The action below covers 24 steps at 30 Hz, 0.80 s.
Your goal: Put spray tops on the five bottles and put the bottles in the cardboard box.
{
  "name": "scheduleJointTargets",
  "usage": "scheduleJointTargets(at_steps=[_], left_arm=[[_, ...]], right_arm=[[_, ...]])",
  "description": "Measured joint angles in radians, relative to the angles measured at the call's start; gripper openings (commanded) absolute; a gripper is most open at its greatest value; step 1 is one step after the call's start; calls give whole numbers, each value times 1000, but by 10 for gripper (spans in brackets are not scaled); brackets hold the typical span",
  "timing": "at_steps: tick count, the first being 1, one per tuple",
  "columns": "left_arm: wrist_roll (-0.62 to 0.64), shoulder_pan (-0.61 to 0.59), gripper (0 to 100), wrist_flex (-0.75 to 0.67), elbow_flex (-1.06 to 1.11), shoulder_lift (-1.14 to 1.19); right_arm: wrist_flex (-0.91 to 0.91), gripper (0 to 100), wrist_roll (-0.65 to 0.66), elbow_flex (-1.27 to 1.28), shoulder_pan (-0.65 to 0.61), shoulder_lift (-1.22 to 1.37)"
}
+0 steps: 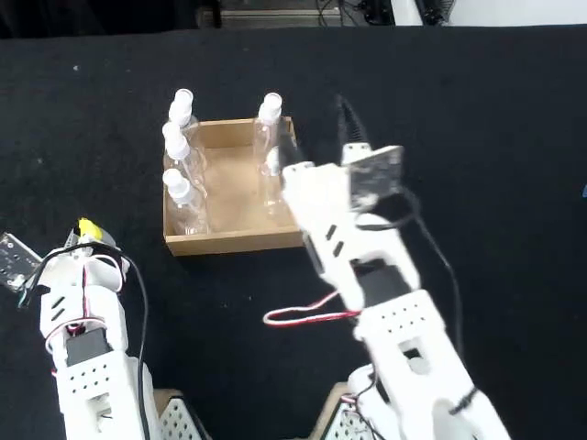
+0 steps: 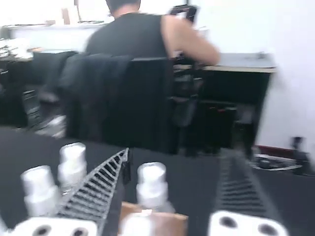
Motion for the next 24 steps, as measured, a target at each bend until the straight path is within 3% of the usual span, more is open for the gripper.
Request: scheduleJointTargets(at_steps=[2, 6, 8, 13, 15, 19, 22, 24], left_arm=[[0, 0, 46, 2, 0, 0], [0, 0, 30, 2, 0, 0], [0, 0, 32, 2, 0, 0], [0, 0, 30, 3, 0, 0], [0, 0, 30, 32, 0, 0], [-14, 0, 30, 71, 0, 0], [-80, 0, 30, 77, 0, 0], [-107, 0, 30, 77, 0, 0]], right_arm=[[12, 74, 0, 23, 72, -52], [14, 7, 0, 157, 206, -176], [17, 19, 0, 249, 270, -272], [41, 10, 0, 496, 339, -578], [150, 10, 0, 514, 342, -694], [532, 10, 0, 506, 338, -878], [790, 11, 3, 506, 321, -891], [859, 11, 2, 519, 321, -891]])
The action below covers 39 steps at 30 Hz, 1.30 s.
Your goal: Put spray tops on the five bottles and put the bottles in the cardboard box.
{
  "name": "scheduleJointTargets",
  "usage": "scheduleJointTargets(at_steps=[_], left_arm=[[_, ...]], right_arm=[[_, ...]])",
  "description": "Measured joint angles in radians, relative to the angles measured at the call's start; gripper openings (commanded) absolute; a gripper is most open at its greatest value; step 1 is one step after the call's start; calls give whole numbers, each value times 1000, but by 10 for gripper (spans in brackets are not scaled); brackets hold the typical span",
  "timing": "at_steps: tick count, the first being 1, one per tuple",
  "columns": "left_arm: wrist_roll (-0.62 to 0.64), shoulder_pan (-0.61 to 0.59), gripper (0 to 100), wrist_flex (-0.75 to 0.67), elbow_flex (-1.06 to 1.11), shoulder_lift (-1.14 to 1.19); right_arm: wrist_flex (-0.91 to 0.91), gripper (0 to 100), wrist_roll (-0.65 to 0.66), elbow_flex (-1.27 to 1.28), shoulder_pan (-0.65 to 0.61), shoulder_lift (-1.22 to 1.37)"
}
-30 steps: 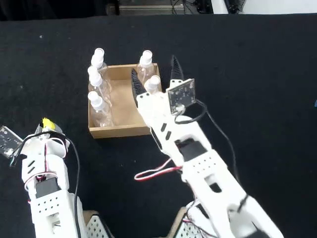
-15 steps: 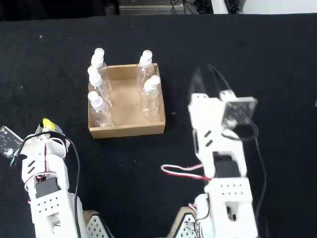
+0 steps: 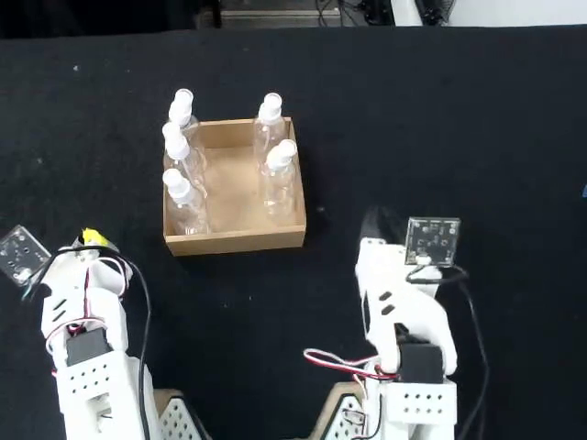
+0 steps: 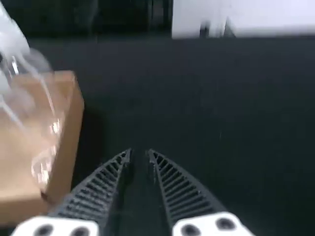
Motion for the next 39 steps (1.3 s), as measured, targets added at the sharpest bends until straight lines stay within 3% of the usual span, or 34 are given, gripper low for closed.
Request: scheduleJointTargets(at_steps=[5, 12, 16, 26, 34, 39], left_arm=[[-20, 0, 30, 95, 0, -21], [-21, 0, 30, 428, -21, -258], [-43, 11, 30, 456, -12, -405], [-226, 98, 30, 459, -6, -387], [-416, -98, 30, 462, -6, -387], [-503, -121, 30, 618, -6, -387]], right_arm=[[95, 11, 0, 3, 0, 0], [244, 11, 2, 3, 0, 0], [321, 11, 2, 3, 0, 0], [535, 11, 2, 3, -2, 0], [551, 11, 2, 3, -2, 0], [551, 11, 2, 3, -2, 0]])
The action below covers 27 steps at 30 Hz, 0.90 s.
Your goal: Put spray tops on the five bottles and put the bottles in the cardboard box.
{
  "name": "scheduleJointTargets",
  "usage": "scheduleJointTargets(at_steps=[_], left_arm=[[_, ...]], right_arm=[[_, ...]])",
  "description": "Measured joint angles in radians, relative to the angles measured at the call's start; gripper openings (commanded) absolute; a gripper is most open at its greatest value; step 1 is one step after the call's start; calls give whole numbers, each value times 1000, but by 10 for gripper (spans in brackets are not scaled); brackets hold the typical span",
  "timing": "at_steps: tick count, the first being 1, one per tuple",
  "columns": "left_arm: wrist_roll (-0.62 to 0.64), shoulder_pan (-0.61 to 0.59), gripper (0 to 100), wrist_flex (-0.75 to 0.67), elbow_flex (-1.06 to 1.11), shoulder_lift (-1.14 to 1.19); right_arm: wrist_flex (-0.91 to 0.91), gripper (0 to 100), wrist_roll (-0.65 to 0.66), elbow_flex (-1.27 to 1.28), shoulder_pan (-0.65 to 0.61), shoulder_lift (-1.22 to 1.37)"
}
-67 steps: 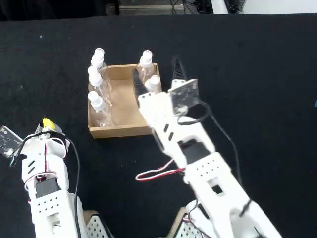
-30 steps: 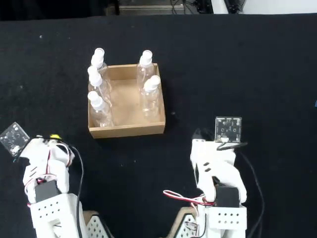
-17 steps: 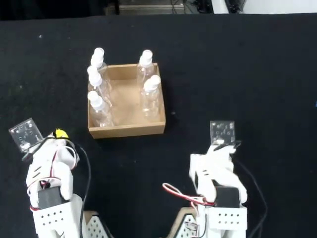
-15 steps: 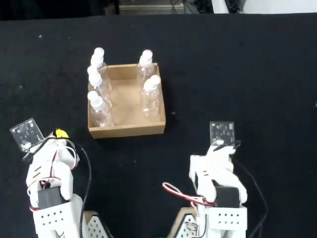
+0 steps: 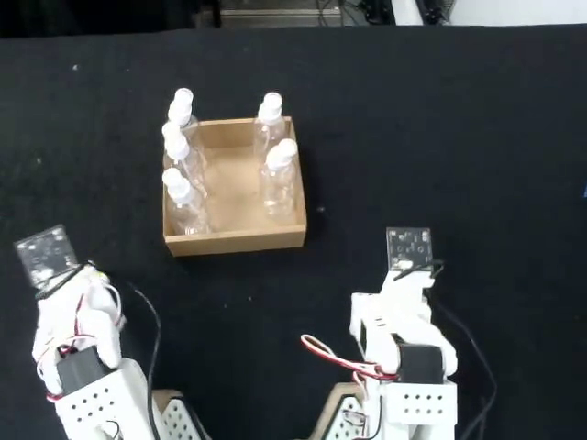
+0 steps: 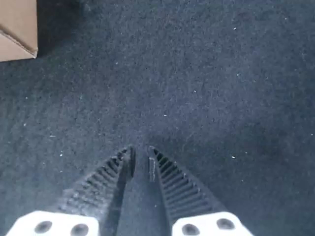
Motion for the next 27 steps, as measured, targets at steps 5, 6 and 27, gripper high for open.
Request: scheduleJointTargets(at_steps=[5, 6, 27], left_arm=[[-54, 77, 30, 170, 0, 0], [-54, 91, 30, 193, 0, 0], [-60, 198, 30, 285, 0, 0]], right_arm=[[0, 11, 0, 0, 0, 0], [0, 11, 0, 0, 0, 0], [0, 11, 0, 0, 127, 0]])
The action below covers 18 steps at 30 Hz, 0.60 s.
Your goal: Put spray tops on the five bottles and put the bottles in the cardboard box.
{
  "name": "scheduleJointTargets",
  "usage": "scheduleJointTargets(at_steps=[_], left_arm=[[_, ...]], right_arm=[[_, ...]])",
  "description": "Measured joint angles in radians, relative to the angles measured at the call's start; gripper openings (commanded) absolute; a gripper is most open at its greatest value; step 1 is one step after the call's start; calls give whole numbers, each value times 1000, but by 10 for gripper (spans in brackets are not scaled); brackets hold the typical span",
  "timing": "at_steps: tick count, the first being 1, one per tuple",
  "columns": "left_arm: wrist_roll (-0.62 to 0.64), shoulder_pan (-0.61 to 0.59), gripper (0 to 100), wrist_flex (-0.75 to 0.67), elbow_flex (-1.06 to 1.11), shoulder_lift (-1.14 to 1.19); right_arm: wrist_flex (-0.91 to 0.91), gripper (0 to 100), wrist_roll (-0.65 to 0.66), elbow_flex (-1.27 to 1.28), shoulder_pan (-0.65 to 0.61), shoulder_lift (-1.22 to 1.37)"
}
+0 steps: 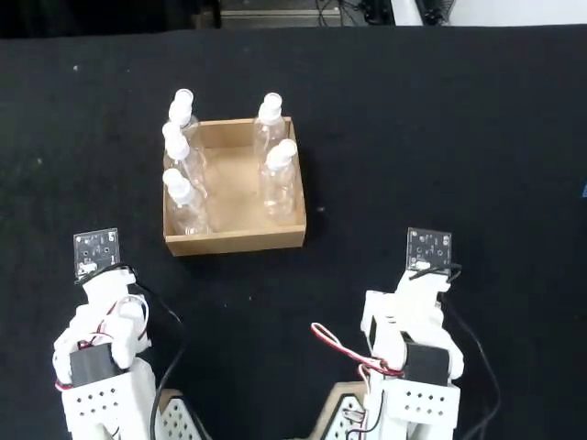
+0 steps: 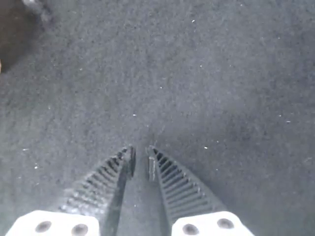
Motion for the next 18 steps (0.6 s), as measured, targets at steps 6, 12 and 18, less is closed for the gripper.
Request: scheduleJointTargets(at_steps=[6, 12, 18], left_arm=[[0, 35, 30, 0, 0, -5], [0, 132, 30, 0, 0, -17], [0, 137, 30, 0, 0, -17]], right_arm=[[0, 11, 0, 0, 0, 0], [0, 11, 0, 0, 0, 0], [0, 11, 0, 0, 0, 0]])
